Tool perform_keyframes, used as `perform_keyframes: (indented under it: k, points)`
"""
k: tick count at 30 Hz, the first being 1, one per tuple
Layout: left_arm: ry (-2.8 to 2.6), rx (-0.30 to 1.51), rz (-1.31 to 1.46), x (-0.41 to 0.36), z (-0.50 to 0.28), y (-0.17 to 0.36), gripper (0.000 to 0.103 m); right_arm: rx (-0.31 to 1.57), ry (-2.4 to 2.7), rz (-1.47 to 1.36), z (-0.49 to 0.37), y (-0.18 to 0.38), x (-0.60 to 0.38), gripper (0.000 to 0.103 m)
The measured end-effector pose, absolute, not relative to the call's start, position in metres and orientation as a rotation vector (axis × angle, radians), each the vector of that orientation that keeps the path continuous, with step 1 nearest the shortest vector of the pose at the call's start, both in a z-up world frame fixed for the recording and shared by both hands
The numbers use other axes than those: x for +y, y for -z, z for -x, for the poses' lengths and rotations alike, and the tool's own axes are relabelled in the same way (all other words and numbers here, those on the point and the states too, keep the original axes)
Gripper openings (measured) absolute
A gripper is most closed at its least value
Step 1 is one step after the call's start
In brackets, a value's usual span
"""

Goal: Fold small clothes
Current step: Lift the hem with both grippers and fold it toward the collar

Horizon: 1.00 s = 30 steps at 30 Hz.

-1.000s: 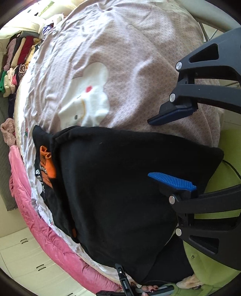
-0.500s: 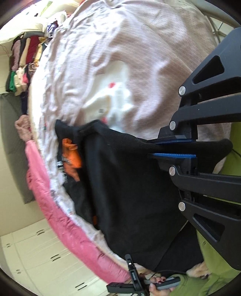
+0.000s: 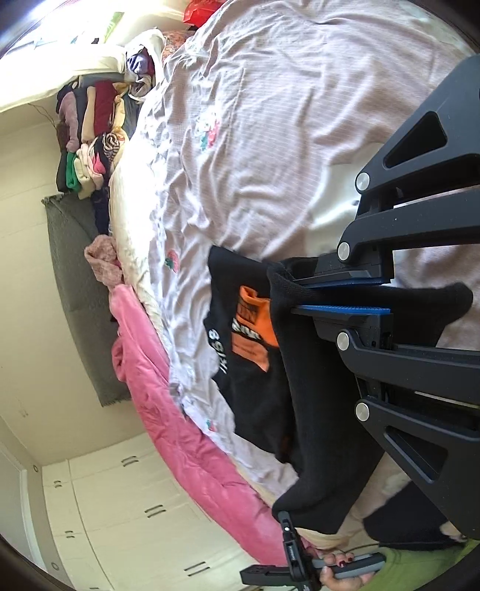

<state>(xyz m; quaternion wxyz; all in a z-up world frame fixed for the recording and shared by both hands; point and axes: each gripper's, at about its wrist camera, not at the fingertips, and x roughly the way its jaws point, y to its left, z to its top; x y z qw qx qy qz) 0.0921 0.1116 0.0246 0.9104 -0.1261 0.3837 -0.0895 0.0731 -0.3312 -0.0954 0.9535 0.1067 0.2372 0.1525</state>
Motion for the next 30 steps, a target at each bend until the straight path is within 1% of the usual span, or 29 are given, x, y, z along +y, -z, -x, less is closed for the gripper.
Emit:
perform_keyframes:
  k: [3,6,8,10,11,12,13,15,17,19,22,27,30]
  points:
    - [0.172,0.787,0.275,0.114,-0.110,-0.022,0.003,0.478,-0.280,-0.221,-0.094,0.096,-0.333,0.007]
    - [0.171,0.797,0.279,0.110,-0.124,-0.013,0.003,0.512,-0.272,-0.236,-0.113,0.103,-0.331,0.007]
    - [0.176,0.799,0.295,0.109,-0.128,-0.005,0.004,0.533,-0.273,-0.248,-0.121,0.109,-0.329,0.010]
    - [0.173,0.814,0.301,0.108,-0.128,0.003,0.009,0.555,-0.264,-0.241,-0.125,0.115,-0.327,0.012]
    - [0.176,0.818,0.296,0.107,-0.127,0.006,0.016,0.562,-0.259,-0.236,-0.126,0.118,-0.326,0.013]
    - [0.174,0.822,0.288,0.106,-0.125,0.008,0.021,0.566,-0.256,-0.236,-0.126,0.119,-0.325,0.017]
    - [0.172,0.825,0.276,0.105,-0.123,0.009,0.023,0.573,-0.254,-0.240,-0.126,0.121,-0.325,0.023]
    - [0.178,0.819,0.265,0.104,-0.118,0.008,0.030,0.583,-0.255,-0.246,-0.123,0.124,-0.326,0.029]
    - [0.181,0.818,0.247,0.102,-0.110,0.008,0.036,0.585,-0.256,-0.245,-0.117,0.127,-0.327,0.031]
    - [0.178,0.829,0.224,0.099,-0.104,0.011,0.039,0.596,-0.255,-0.239,-0.110,0.132,-0.327,0.031]
    - [0.171,0.850,0.196,0.097,-0.095,0.018,0.041,0.618,-0.264,-0.236,-0.100,0.138,-0.326,0.032]
    - [0.177,0.889,0.179,0.094,-0.086,0.028,0.049,0.653,-0.282,-0.227,-0.090,0.149,-0.321,0.032]
    - [0.179,0.907,0.177,0.093,-0.085,0.031,0.049,0.671,-0.291,-0.228,-0.088,0.155,-0.318,0.032]
